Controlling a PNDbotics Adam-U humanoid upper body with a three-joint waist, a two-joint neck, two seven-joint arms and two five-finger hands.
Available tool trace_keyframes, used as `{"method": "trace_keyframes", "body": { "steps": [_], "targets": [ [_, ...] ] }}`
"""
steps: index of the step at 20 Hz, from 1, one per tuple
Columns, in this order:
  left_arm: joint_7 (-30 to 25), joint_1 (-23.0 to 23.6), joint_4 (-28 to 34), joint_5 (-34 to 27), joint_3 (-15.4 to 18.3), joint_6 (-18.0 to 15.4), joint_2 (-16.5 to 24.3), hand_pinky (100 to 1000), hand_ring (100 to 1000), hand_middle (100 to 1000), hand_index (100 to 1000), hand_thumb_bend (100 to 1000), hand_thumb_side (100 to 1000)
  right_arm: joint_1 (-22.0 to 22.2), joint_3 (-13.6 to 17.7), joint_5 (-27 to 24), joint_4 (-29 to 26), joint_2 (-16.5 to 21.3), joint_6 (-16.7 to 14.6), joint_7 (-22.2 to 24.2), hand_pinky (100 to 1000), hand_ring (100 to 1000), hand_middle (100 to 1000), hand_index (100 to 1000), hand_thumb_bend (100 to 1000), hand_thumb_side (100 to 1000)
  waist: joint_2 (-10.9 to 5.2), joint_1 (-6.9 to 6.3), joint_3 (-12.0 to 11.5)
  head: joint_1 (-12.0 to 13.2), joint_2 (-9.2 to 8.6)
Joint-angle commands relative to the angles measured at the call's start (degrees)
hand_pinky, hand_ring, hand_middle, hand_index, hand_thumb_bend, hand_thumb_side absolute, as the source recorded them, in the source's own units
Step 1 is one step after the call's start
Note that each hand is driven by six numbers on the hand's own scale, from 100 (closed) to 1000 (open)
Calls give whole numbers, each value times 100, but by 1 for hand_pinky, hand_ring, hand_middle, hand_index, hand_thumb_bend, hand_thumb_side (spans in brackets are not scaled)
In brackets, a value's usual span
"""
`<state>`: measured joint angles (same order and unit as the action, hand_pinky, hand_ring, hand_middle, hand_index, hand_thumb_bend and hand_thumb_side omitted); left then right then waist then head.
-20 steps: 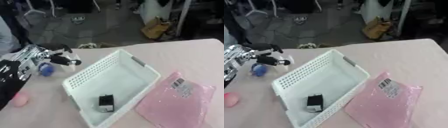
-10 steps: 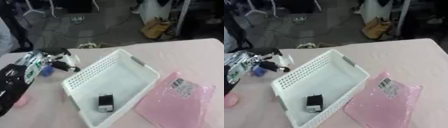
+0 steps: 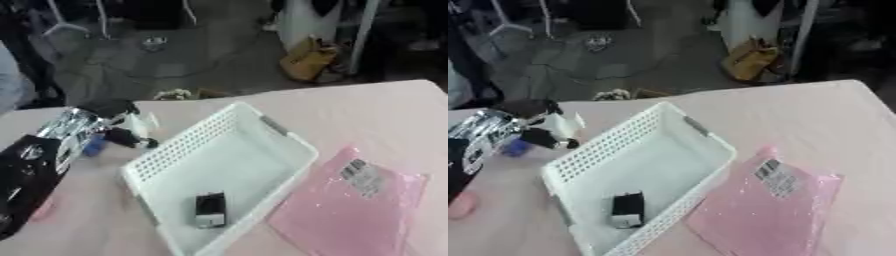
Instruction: Pick up objects on the table and place them in the box.
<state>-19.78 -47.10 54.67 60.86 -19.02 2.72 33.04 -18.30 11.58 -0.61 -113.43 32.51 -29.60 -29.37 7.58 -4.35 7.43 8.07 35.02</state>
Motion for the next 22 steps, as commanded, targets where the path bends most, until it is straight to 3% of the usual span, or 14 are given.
{"method": "trace_keyframes", "body": {
  "steps": [1, 22],
  "targets": [
    [181, -159, -117, 202, 131, -28, 36, 1000, 1000, 1000, 1000, 859, 907, -40, 13, -29, -116, 99, -10, 6, 789, 834, 765, 794, 100, 1000, 29, 109, -3, 12, -77],
    [374, -493, -726, 504, 528, -42, -157, 1000, 1000, 1000, 1000, 896, 913, -55, -31, -35, -116, 85, -41, 29, 790, 836, 759, 787, 100, 1000, 187, 122, 79, 76, -283]
  ]
}}
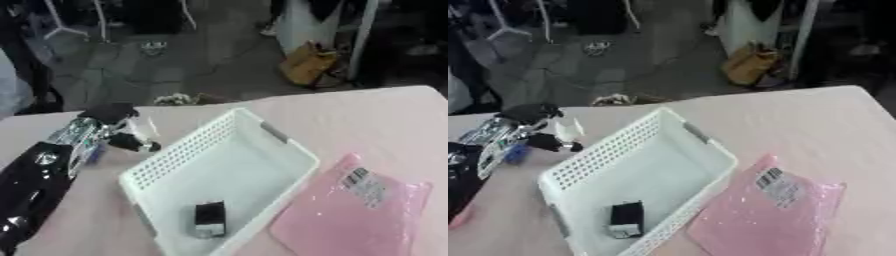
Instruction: Pick up objects on the table and place them in the box.
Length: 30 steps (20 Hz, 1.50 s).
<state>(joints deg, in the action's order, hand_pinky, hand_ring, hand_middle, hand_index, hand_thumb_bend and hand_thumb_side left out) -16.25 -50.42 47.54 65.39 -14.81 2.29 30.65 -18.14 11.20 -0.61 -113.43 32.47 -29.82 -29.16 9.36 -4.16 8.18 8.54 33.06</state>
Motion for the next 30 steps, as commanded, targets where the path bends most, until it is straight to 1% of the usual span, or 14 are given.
{"method": "trace_keyframes", "body": {
  "steps": [1, 4, 6, 12, 15, 22, 25, 30],
  "targets": [
    [-15, -166, -46, 44, 112, -26, 75, 1000, 1000, 1000, 1000, 896, 913, -74, 5, -32, -116, 90, -21, 9, 790, 836, 759, 787, 100, 1000, 23, 103, 9, 36, -96],
    [-154, -187, -96, 16, 125, -106, 73, 1000, 1000, 1000, 1000, 894, 911, -65, 9, -22, -116, 90, -22, 9, 790, 836, 759, 787, 100, 1000, 51, 104, 10, 69, -58],
    [-204, -205, -108, 3, 160, -97, 71, 1000, 1000, 1000, 1000, 897, 911, -61, 10, -14, -116, 90, -21, 9, 791, 837, 759, 786, 100, 1000, 69, 104, 4, 130, -32],
    [-249, -268, -174, 29, 240, -35, 23, 1000, 1000, 1000, 1000, 889, 909, -68, 9, -4, -116, 70, -18, -2, 791, 837, 759, 784, 100, 1000, 114, 113, 13, 242, -55],
    [-238, -299, -255, 134, 298, -9, -33, 1000, 1000, 1000, 1000, 886, 914, -59, 9, 2, -116, 51, -7, -11, 792, 838, 759, 781, 100, 1000, 134, 127, 47, 293, -77],
    [16, -392, -325, 253, 448, 94, -73, 1000, 1000, 1000, 1000, 882, 921, -22, 4, 22, -116, 41, 8, -25, 792, 839, 759, 774, 100, 1000, 158, 150, 72, 302, -138],
    [201, -461, -374, 270, 520, 149, -105, 1000, 1000, 1000, 1000, 899, 918, -25, -1, 28, -116, 34, 13, -23, 792, 839, 759, 771, 100, 1000, 181, 154, 79, 308, -180],
    [293, -589, -511, 356, 617, 204, -134, 1000, 1000, 1000, 1000, 895, 914, -26, -13, 33, -116, 17, 25, -5, 792, 840, 759, 764, 100, 1000, 214, 146, 110, 338, -213]
  ]
}}
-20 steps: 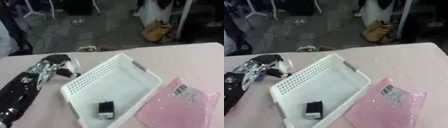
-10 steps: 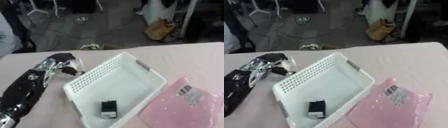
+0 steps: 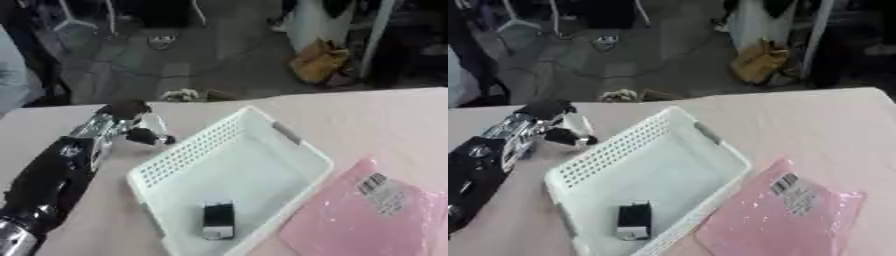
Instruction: Pick up objects on the table and place them in the box.
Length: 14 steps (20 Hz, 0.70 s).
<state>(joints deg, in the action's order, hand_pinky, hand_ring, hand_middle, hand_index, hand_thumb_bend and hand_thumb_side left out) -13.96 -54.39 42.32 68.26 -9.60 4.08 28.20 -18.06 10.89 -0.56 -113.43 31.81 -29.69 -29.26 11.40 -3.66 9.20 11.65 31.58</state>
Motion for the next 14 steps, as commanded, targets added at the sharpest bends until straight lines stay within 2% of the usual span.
{"method": "trace_keyframes", "body": {
  "steps": [1, 6, 14],
  "targets": [
    [79, -211, 6, 94, 105, 36, 122, 1000, 1000, 1000, 1000, 890, 917, -27, 22, 29, -116, 88, 11, 5, 792, 839, 758, 763, 100, 1000, 15, 94, 10, 18, -60],
    [146, -253, -8, 147, 167, 74, 145, 1000, 1000, 1000, 1000, 895, 919, -30, 17, 32, -116, 91, 10, 9, 792, 840, 758, 753, 100, 1000, 43, 76, 19, 26, -52],
    [-40, -325, -202, 394, 343, 113, 183, 1000, 1000, 1000, 1000, 905, 908, -70, 9, 30, -116, 89, -8, 18, 792, 841, 758, 749, 100, 1000, 121, 49, 203, 128, -127]
  ]
}}
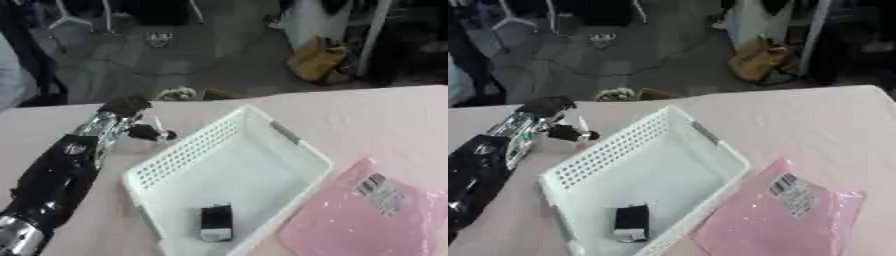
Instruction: Pick up objects on the table and place them in the box.
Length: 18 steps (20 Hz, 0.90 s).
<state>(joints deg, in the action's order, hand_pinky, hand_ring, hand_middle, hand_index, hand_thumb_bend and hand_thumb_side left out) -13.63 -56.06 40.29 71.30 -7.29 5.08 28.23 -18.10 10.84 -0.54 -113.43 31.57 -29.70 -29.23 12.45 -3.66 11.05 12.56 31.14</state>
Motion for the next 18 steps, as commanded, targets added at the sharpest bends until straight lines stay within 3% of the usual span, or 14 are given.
{"method": "trace_keyframes", "body": {
  "steps": [1, 8, 18],
  "targets": [
    [-116, -161, -16, 105, 132, 8, 186, 1000, 1000, 1000, 1000, 912, 902, -67, 15, 30, -116, 115, -9, 12, 792, 841, 758, 746, 100, 1000, 28, 43, 37, 40, -89],
    [-534, -158, -72, 43, 228, -34, 228, 1000, 1000, 1000, 1000, 905, 898, -71, 20, 60, -116, 110, -1, -62, 792, 842, 757, 740, 100, 1000, 99, 17, 130, 74, -107],
    [-421, -57, -158, 95, 366, 131, 241, 1000, 1000, 1000, 1000, 898, 904, -66, 25, 81, -116, 87, 5, -102, 793, 843, 757, 735, 100, 1000, 129, 26, 162, 118, -131]
  ]
}}
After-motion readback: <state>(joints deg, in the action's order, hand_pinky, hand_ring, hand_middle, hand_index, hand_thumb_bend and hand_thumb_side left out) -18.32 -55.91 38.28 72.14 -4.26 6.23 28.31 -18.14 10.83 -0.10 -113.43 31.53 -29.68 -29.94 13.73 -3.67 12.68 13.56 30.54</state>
